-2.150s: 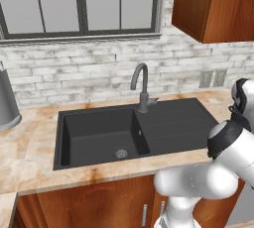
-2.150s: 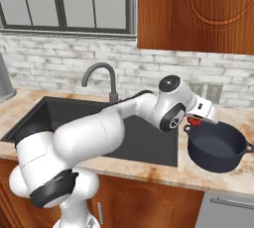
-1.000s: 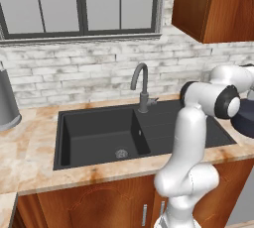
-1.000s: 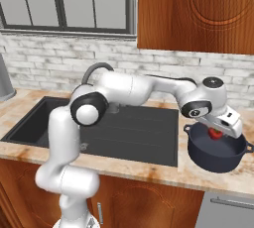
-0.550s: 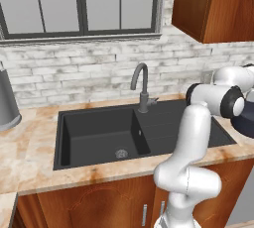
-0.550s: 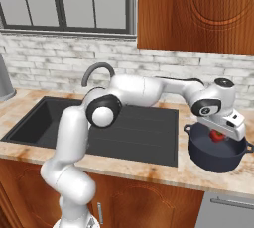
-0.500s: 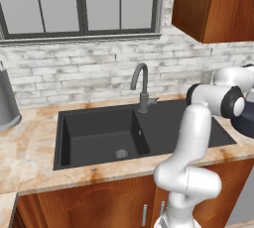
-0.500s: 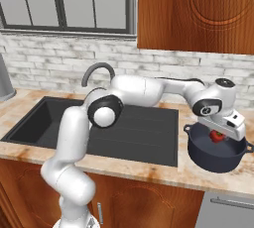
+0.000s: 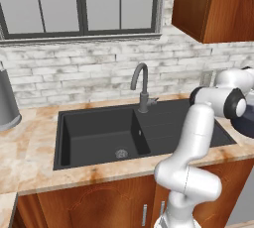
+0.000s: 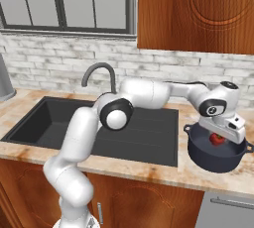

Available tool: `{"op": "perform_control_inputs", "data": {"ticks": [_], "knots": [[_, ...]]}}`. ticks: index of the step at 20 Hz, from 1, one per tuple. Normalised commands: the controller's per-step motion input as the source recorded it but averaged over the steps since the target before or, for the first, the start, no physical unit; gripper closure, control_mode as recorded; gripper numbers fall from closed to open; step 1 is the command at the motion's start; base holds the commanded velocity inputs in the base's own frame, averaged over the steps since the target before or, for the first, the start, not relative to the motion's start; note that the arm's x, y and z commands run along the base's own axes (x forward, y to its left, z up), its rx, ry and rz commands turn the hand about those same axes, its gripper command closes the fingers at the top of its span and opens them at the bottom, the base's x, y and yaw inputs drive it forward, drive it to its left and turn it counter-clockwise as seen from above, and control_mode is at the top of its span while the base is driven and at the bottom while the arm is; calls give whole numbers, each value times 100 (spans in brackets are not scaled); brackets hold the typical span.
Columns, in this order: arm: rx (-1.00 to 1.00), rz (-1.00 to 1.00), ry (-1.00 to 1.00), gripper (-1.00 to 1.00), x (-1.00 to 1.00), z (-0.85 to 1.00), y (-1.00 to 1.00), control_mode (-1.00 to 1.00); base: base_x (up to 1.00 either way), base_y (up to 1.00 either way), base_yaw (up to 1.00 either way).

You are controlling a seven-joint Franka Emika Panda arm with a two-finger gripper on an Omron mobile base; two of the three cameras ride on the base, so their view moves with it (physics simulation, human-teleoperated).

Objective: Dump the bell pepper from the pot into the sink. Then turn on the water and wash the bell pepper. Then turn off the water and put the bell pepper back in the pot.

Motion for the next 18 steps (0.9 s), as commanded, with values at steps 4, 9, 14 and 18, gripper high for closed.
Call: {"op": "perform_control_inputs", "data": {"ticks": [4, 9, 14, 18], "knots": [[1, 0, 5, 100, 0, -30, 0, -100, 0, 0, 0], [2, 0, 5, 100, 0, -29, 0, -100, 0, 0, 0], [2, 0, 4, 100, 0, -24, 0, -100, 0, 0, 0], [2, 0, 6, -100, 3, -20, 0, -100, 0, 0, 0]]}}
